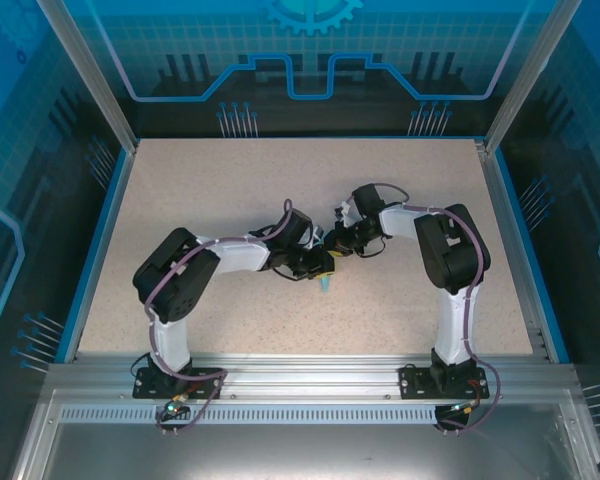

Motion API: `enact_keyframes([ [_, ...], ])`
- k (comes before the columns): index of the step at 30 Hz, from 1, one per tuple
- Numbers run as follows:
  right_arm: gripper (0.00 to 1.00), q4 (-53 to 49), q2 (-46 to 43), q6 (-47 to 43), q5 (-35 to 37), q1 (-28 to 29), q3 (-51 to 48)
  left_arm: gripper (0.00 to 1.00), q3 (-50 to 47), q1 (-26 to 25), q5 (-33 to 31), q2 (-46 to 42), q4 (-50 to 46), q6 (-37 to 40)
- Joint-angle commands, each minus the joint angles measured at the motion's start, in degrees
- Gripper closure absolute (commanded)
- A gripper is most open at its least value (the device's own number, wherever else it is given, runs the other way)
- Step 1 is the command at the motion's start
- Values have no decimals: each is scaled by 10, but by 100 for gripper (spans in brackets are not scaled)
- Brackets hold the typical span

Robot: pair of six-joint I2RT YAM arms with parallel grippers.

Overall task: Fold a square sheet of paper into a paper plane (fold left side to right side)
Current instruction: Fold the wing for the fifth time at the center of the table.

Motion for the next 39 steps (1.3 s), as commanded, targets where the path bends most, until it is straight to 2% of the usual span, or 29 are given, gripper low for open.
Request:
enact_keyframes([
  [1,88,-40,27,1,47,-2,-7,82,13,-1,1,17,-18,-12],
  [9,88,-29,12,-1,26,-3,-1,84,-33,-12,-12,29,-12,-42],
  [16,92,-24,-55,-2,12,-21,-12,93,-56,-19,-26,41,-16,-67],
  [21,96,-30,-116,-11,-1,-35,-62,98,-55,-22,-33,46,-30,-68],
  [25,97,-10,-143,9,-29,-24,-119,100,-53,-23,-40,45,-41,-68],
  [30,97,41,-145,41,-41,-3,-162,100,-51,-25,-47,44,-48,-68],
  [39,97,58,-106,59,-30,26,-142,100,-48,-28,-53,42,-56,-65],
])
